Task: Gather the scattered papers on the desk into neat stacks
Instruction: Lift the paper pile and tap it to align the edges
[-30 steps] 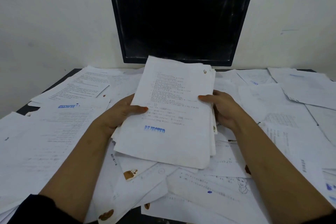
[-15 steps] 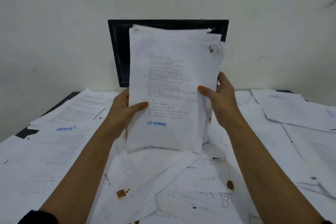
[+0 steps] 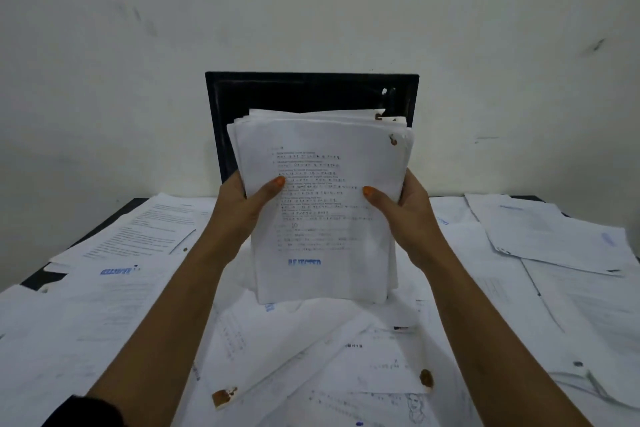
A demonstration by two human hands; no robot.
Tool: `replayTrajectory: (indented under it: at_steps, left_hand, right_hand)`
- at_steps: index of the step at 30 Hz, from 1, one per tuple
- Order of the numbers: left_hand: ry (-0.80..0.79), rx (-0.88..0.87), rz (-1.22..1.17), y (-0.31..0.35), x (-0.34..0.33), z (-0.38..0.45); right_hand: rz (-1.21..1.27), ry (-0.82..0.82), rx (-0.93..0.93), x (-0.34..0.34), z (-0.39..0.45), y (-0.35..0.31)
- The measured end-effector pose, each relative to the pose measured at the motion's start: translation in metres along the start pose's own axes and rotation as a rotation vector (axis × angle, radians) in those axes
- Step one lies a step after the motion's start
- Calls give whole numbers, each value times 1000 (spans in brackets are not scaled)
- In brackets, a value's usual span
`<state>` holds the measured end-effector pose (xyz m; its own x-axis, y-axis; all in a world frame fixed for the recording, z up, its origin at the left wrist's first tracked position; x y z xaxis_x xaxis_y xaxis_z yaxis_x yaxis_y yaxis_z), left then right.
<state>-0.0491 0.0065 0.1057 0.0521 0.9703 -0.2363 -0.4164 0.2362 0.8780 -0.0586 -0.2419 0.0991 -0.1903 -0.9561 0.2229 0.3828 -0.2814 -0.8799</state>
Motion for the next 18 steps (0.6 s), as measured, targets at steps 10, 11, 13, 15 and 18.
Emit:
replayTrajectory:
  at_steps: [10, 11, 13, 15, 18]
  left_hand:
    - [54, 45, -5, -15, -1, -4]
    - [56, 39, -34, -14, -2, -2]
    - [61, 67, -61, -19, -2, -3]
    - [66, 138, -19, -38, 2, -9]
    - [49, 210, 59, -61, 5, -22]
  right_hand:
    - [74, 1, -21, 3, -4, 12]
    - [108, 9, -13, 5, -3, 11]
    - [136, 0, -39, 5, -5, 18]
    - [99, -52, -100, -4, -15, 35]
    - [54, -133, -155, -18, -30, 55]
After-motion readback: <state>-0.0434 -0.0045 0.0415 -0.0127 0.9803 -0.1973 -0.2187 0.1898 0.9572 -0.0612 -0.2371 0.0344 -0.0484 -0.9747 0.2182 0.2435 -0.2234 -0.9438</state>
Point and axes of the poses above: each hand's wrist, its own z-axis towards the middle knuckle, its own x-axis out of the back of the hand, y = z × x, the point moved 6 cm from there along z, towards the middle knuckle, and after that the axes turned 13 degrees about -z, right-handed, at the moved point
